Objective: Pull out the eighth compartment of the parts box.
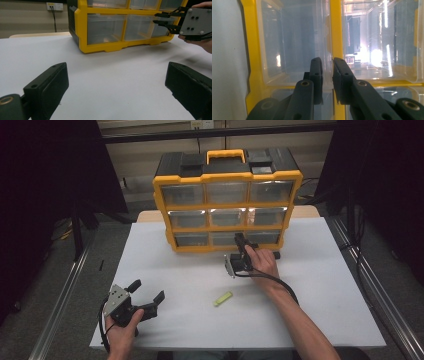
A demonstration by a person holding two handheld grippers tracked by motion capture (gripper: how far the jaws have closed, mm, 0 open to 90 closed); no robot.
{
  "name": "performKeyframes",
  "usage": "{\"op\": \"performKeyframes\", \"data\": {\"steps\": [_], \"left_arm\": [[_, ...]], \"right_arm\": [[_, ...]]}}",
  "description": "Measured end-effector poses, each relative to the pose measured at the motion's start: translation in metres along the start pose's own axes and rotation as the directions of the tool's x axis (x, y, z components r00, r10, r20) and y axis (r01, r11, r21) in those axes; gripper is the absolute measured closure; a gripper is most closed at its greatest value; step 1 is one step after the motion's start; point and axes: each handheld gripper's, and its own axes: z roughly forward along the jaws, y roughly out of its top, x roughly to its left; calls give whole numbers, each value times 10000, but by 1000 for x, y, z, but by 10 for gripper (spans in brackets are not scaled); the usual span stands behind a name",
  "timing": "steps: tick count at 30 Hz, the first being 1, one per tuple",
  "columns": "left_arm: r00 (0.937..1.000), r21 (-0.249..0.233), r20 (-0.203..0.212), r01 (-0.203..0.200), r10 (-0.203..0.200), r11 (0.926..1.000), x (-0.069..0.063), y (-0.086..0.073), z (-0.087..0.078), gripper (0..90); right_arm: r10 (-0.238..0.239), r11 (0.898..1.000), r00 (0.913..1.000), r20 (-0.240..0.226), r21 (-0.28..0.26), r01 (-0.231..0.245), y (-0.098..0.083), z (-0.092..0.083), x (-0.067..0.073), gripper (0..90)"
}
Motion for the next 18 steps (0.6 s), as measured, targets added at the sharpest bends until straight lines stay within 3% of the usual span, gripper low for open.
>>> {"op": "performKeyframes", "data": {"steps": [9, 16, 18], "left_arm": [[10000, -100, -21, 80, -81, 9999, -1, 0, 1, 51], [10000, -48, 8, -27, 28, 10000, -1, 0, 0, 51], [9998, -62, -147, -124, 123, 9999, -1, 1, -1, 48]], "right_arm": [[-53, 9999, 10000, 21, -111, 54, 0, -5, 0, 793], [-14, 9999, 10000, 70, -150, 15, 0, -10, 2, 794], [-14, 9998, 10000, 78, -189, 15, 0, -10, 2, 794]]}}
